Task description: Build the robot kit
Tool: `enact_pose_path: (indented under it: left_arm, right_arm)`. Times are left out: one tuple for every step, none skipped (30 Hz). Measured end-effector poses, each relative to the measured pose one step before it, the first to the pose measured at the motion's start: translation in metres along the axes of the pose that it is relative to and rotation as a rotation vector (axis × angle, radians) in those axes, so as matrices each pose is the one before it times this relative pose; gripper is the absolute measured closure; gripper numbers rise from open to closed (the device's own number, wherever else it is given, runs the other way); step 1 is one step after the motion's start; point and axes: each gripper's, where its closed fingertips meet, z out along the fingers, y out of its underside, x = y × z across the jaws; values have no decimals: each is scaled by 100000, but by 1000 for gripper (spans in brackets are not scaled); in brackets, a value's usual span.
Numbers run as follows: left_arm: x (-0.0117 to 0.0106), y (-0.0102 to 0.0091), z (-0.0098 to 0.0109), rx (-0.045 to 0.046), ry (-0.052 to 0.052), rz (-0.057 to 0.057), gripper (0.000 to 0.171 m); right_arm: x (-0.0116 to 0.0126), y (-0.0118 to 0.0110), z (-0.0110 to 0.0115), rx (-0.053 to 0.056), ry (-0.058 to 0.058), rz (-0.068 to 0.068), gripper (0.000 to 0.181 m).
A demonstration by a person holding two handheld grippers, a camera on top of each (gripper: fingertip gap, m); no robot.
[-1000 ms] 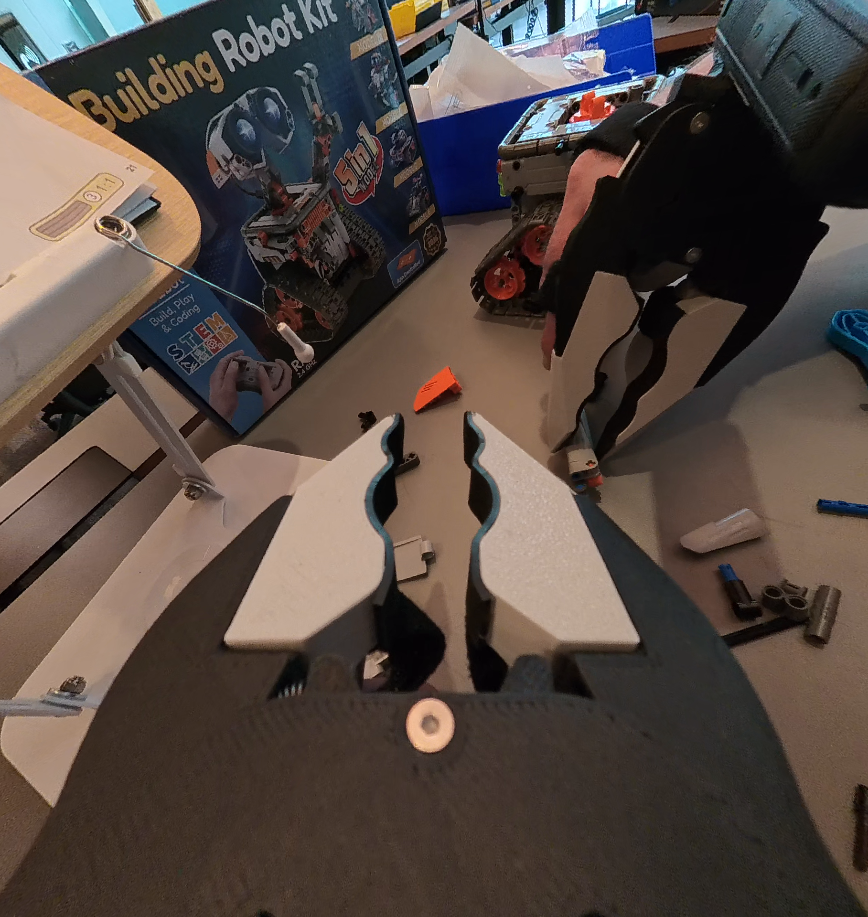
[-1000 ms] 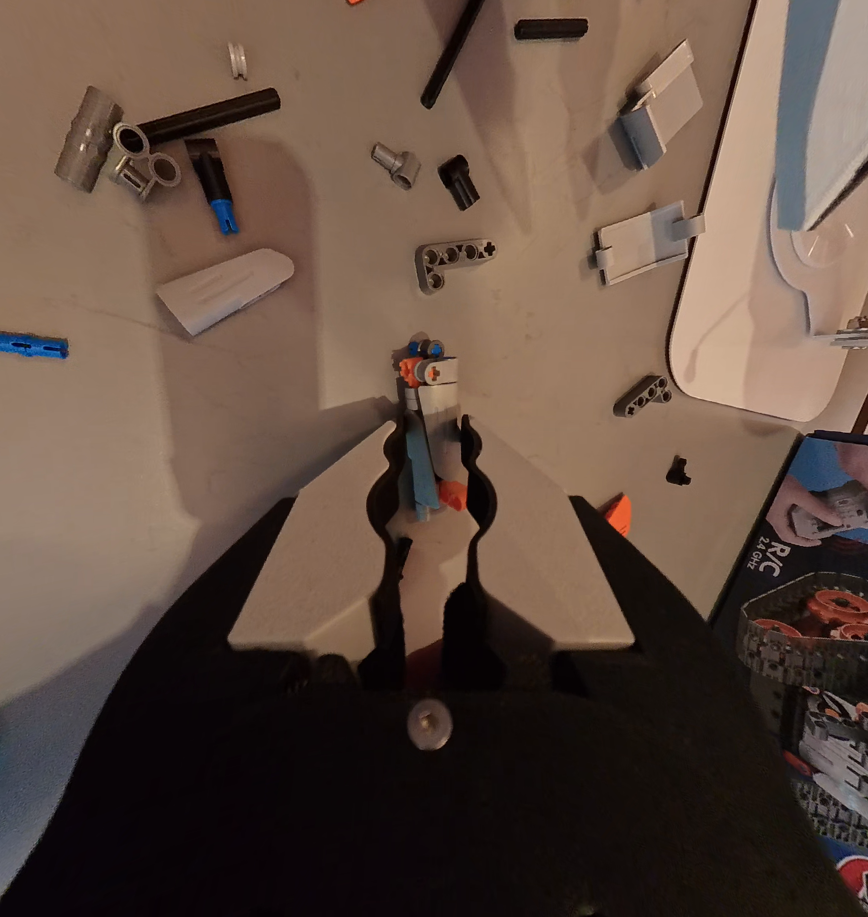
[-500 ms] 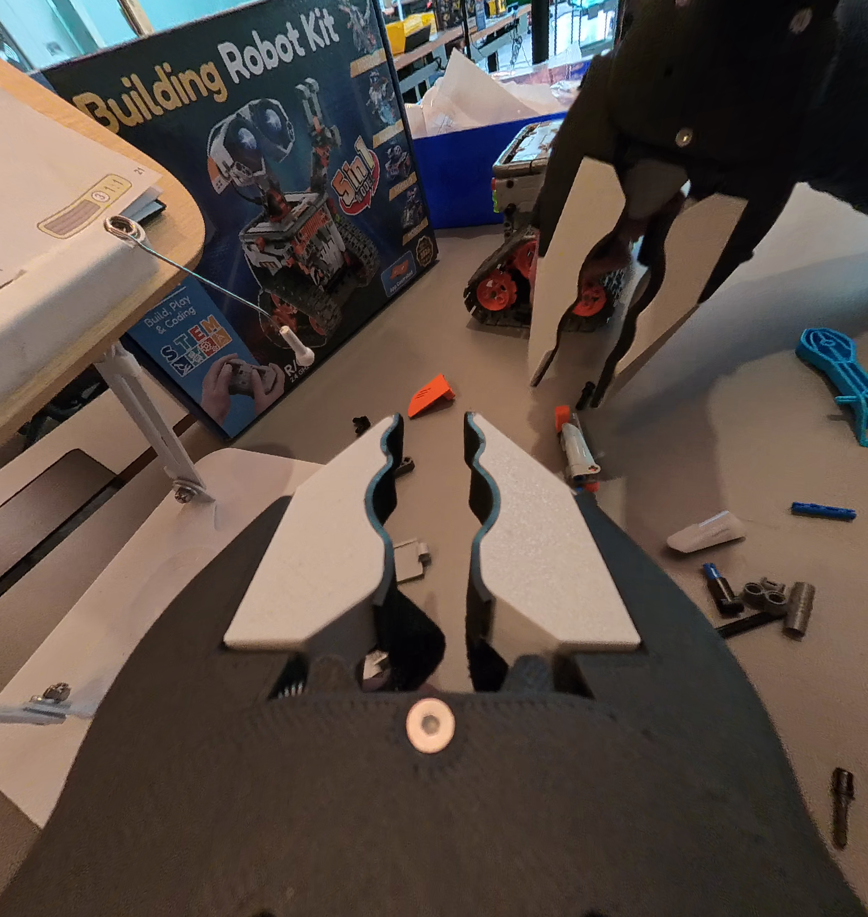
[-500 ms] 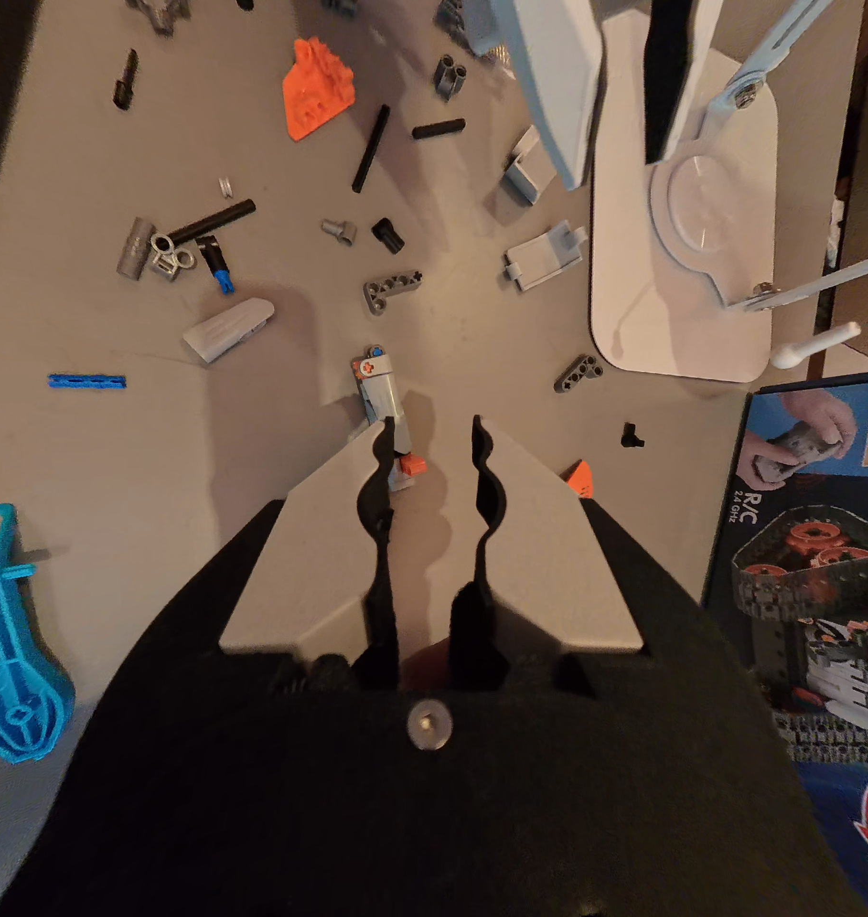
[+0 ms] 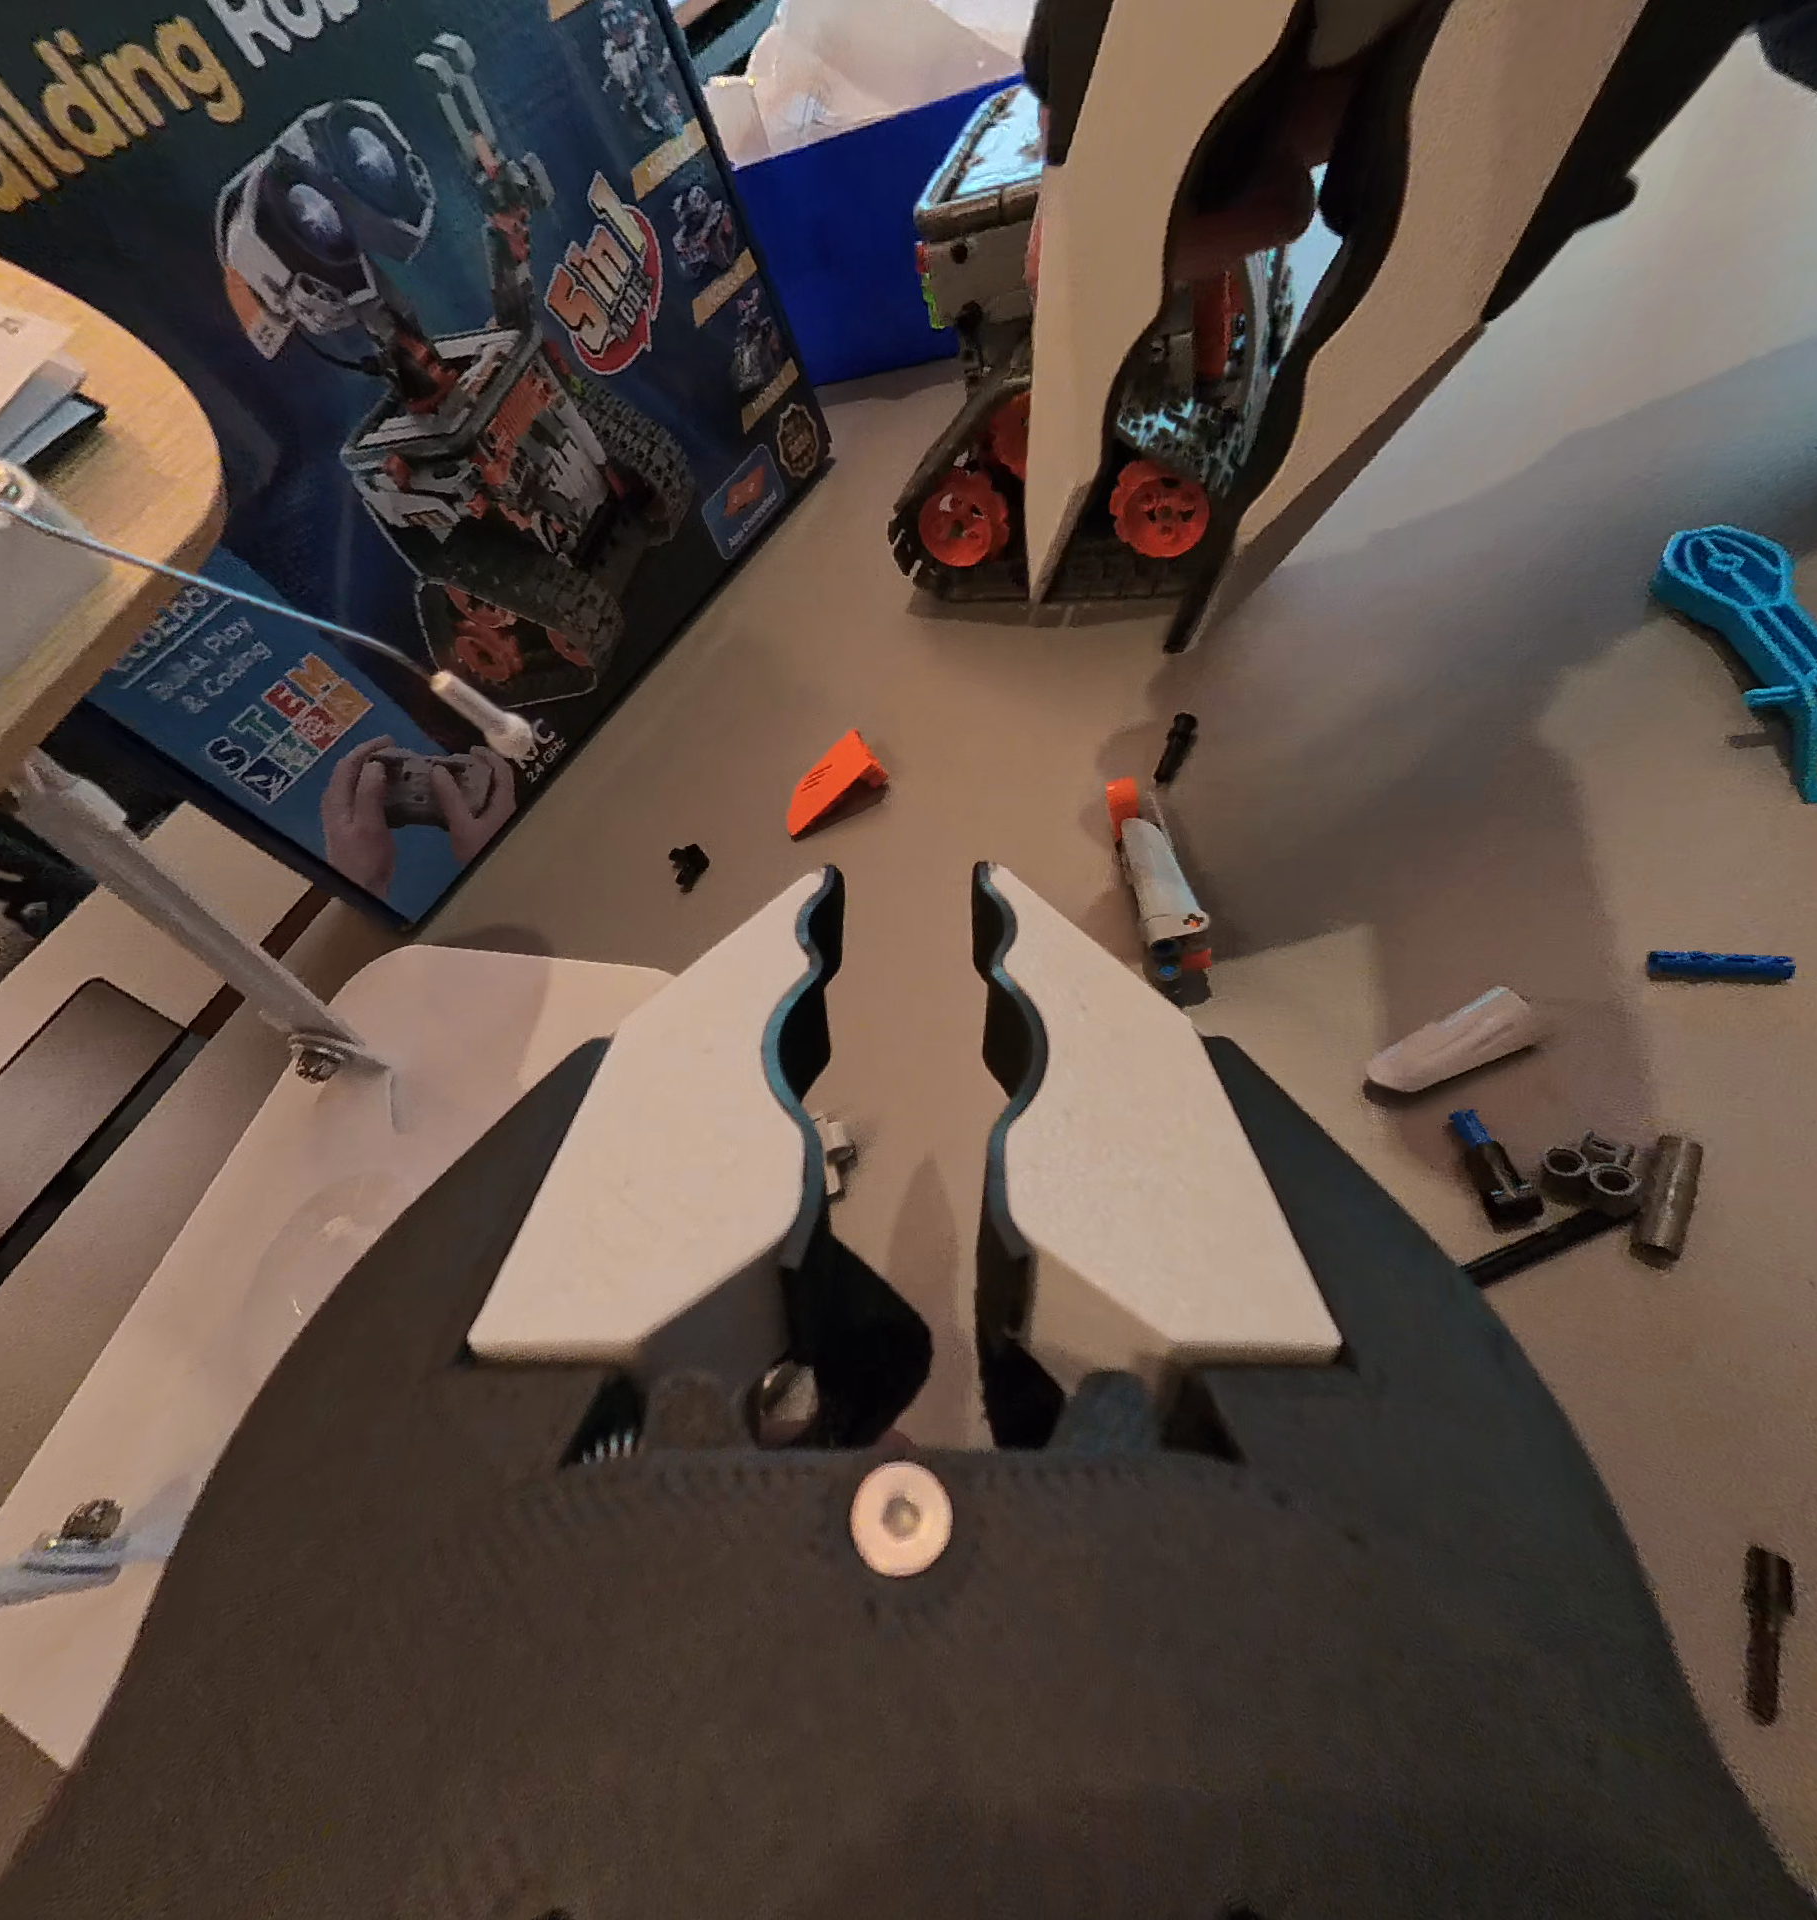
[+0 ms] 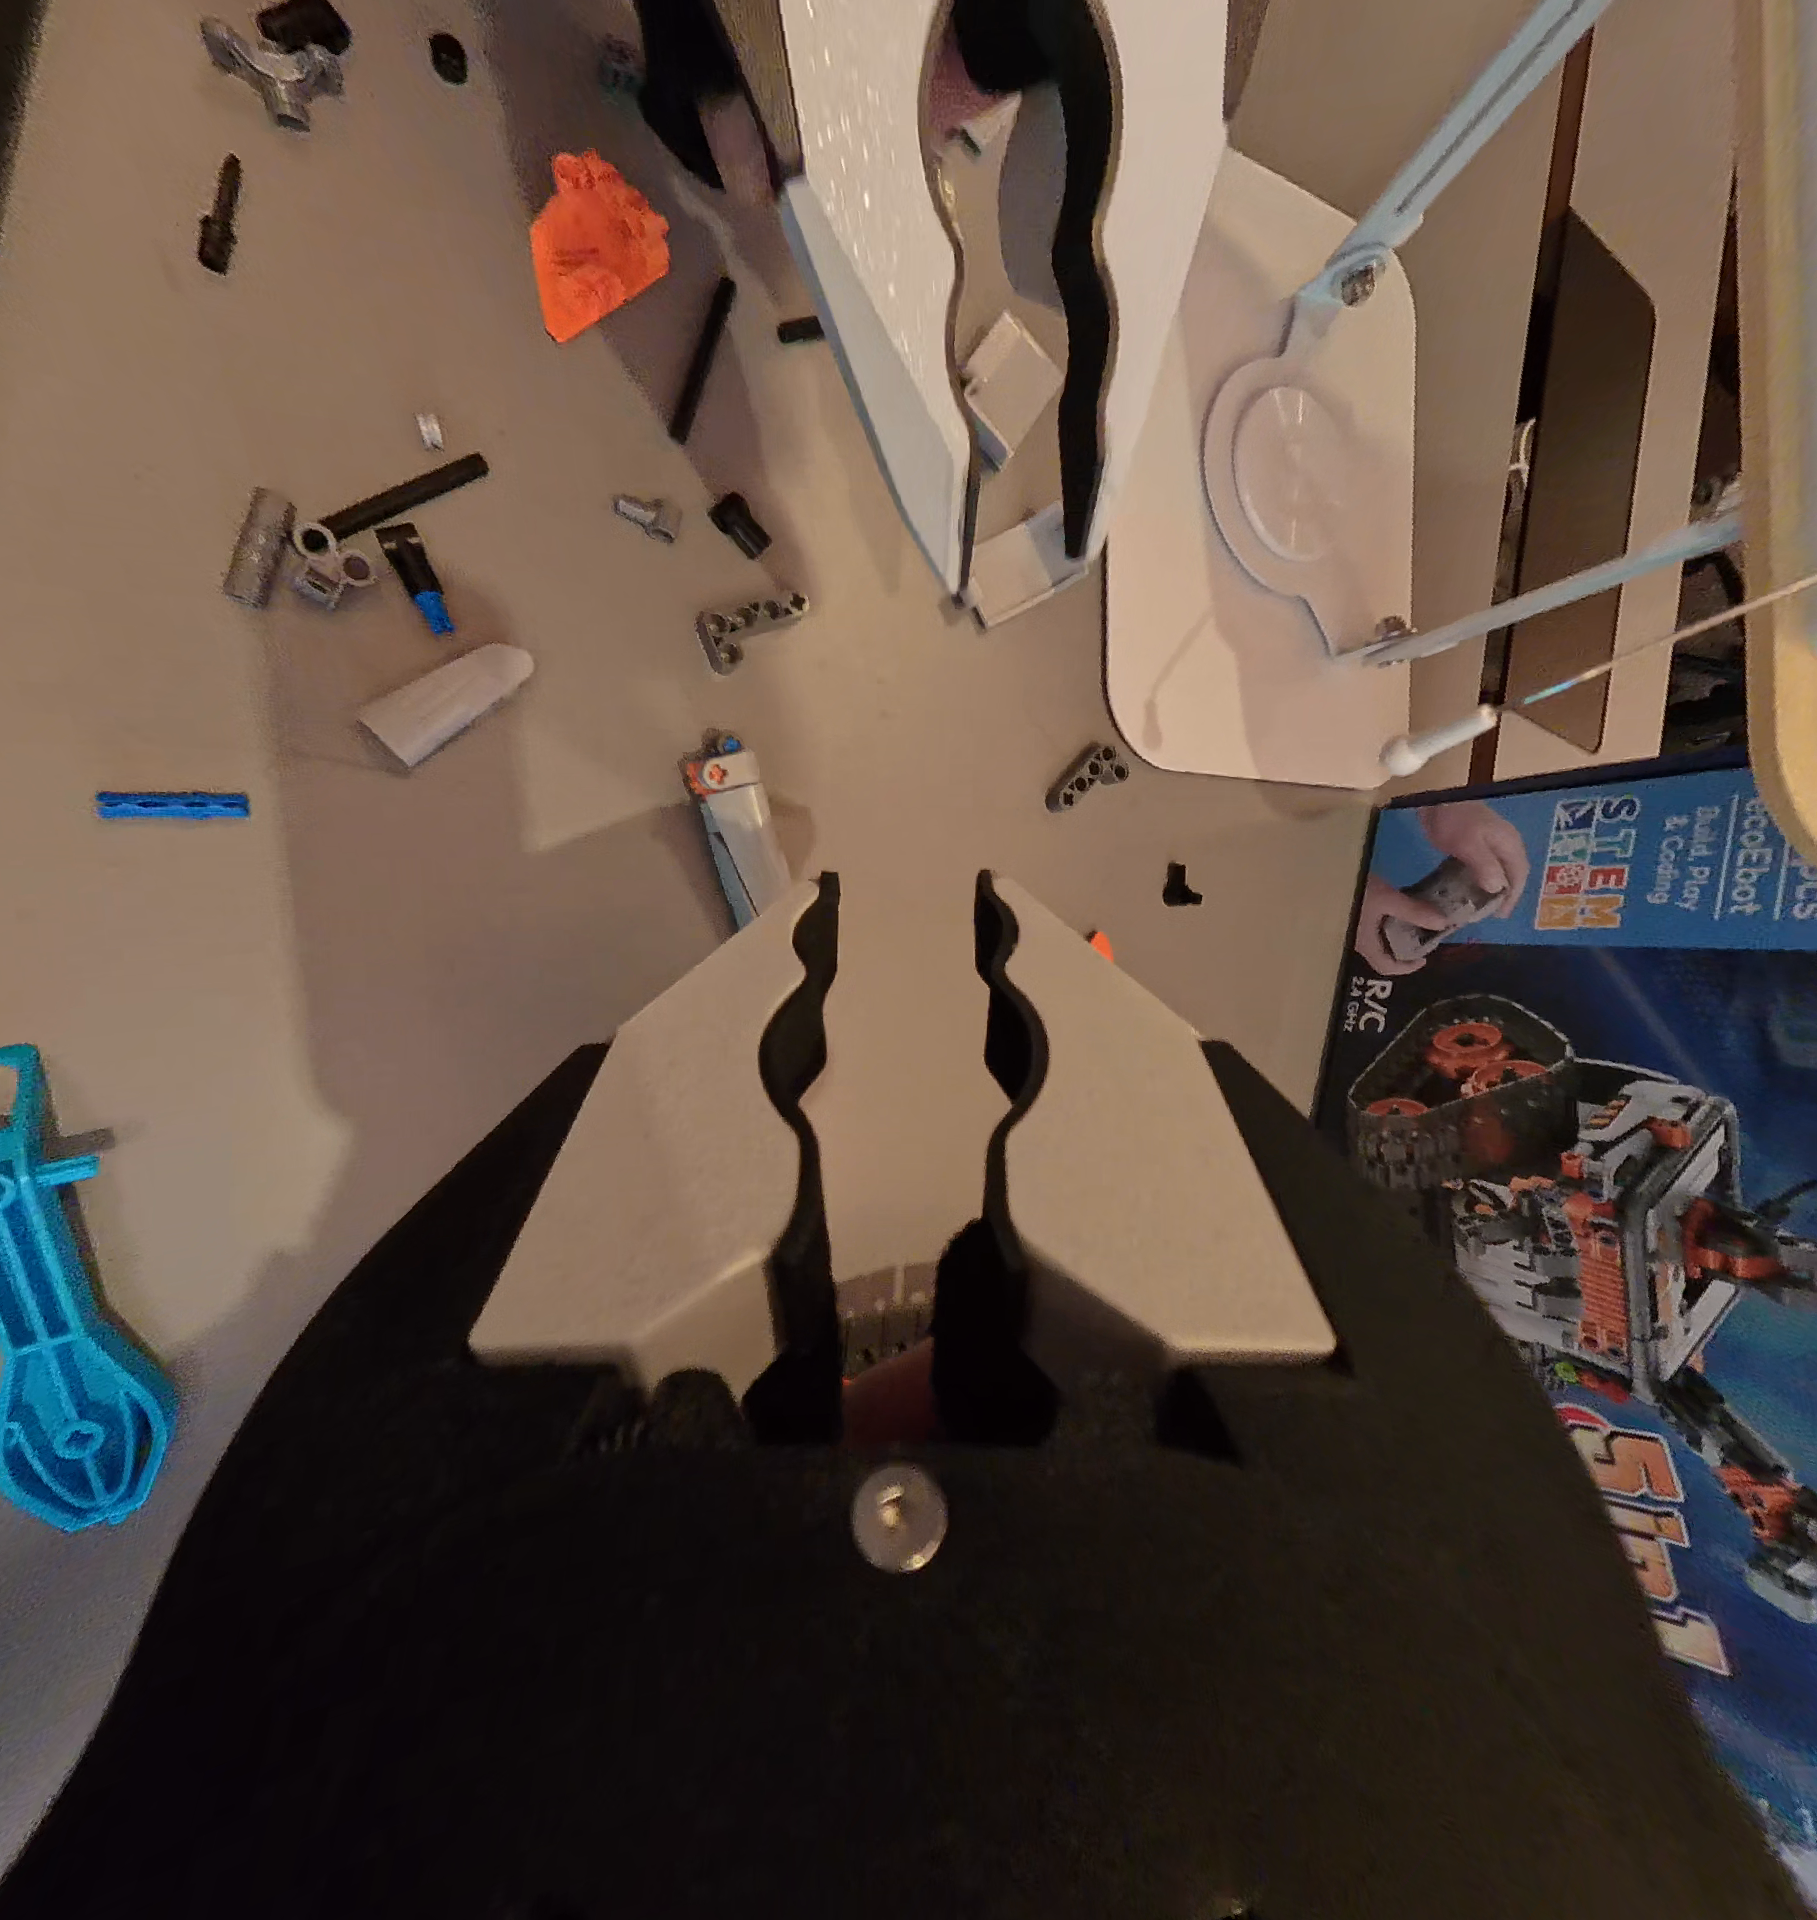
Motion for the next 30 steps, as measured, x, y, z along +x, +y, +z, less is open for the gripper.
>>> enact_pose_path:
  left_arm:
    - [153,48,136,-753,-55,1294,148]
    - [116,64,86,-719,-116,1190,148]
    - [44,49,28,-706,-257,1133,148]
    - [-166,59,-65,-794,-1135,1237,148]
    - [-309,-17,-133,-394,-1601,907,149]
    - [-252,-97,-166,318,-854,-31,149]
    - [-130,-176,-177,814,-133,-875,149]
    - [-84,-203,-158,895,-121,-891,149]
    - [-14,-187,-130,616,-152,-347,150]
    - [27,-160,-82,202,-312,249,150]
    - [50,-109,-55,-137,-388,871,150]
    - [33,-99,-78,-143,-646,1326,150]
    - [77,-77,-93,-188,-272,986,150]
    - [310,-131,-118,-38,1291,23,150]
    - [343,-244,-153,518,1324,-5,150]
    - [86,-193,-193,-130,-436,614,150]
    - [-185,-22,-197,-1406,-1865,809,150]
    - [-118,-65,-223,-898,-1420,1385,150]
    - [34,-169,-251,162,-385,1033,150]
    - [113,-226,-227,651,216,155,150]
    - [20,-202,-192,451,-322,-197,150]
    - [-37,-230,-187,711,-923,356,150]
    - [43,-232,-171,700,-596,686,150]
    - [45,-209,-183,466,-700,875,150]
    - [-27,-157,-227,-100,-1149,1294,150]
    - [-158,-206,-327,20,-1857,1690,150]
    - [-276,-338,-453,601,-2277,1335,151]
    - [-272,-373,-551,676,-1954,867,151]
    - [-289,-428,-632,1059,-1935,715,151]
    - [-235,-440,-659,1440,-1449,-159,151]
  right_arm:
    - [-153,-307,-59,44,225,-1077,158]
    - [-1,-353,-23,-136,1436,-1474,157]
    - [283,-549,-49,353,3359,-1912,158]
    - [487,-827,-128,1153,4674,-1936,157]
    - [506,-988,-216,1473,4638,-1770,157]
    - [402,-962,-322,1121,4105,-1994,157]
    - [307,-885,-420,622,3554,-2275,157]
    - [270,-799,-454,371,3106,-1978,157]
    - [215,-804,-434,508,2507,-1224,157]
    - [94,-852,-370,977,1691,-504,157]
    - [-33,-899,-274,1443,1182,100,157]
    - [-125,-866,-167,1603,983,744,156]
    - [-175,-717,-69,1213,933,1214,155]
    - [-170,-534,14,698,1362,1107,155]
    - [-107,-399,20,526,1891,1004,155]
    - [-133,-227,33,266,1550,1425,155]
    - [-174,-47,-3,-109,923,1826,156]
    - [-118,86,-48,-12,809,2118,156]
    - [-105,152,-83,380,510,2835,157]
    - [-113,129,-80,939,25,3616,157]
    - [-52,82,-66,1567,179,3955,157]
    - [94,73,-15,1764,936,3888,158]
    - [190,162,56,1260,1523,3264,159]
    - [239,350,130,502,1678,2337,159]
    - [159,483,173,-108,1113,1945,160]
    - [79,601,186,-836,235,1852,160]
    - [210,706,190,-1482,606,1597,160]
    - [340,755,153,-1973,870,1489,159]
    - [268,717,106,-1933,-7,1572,159]
    - [108,530,42,-939,-1032,1797,159]
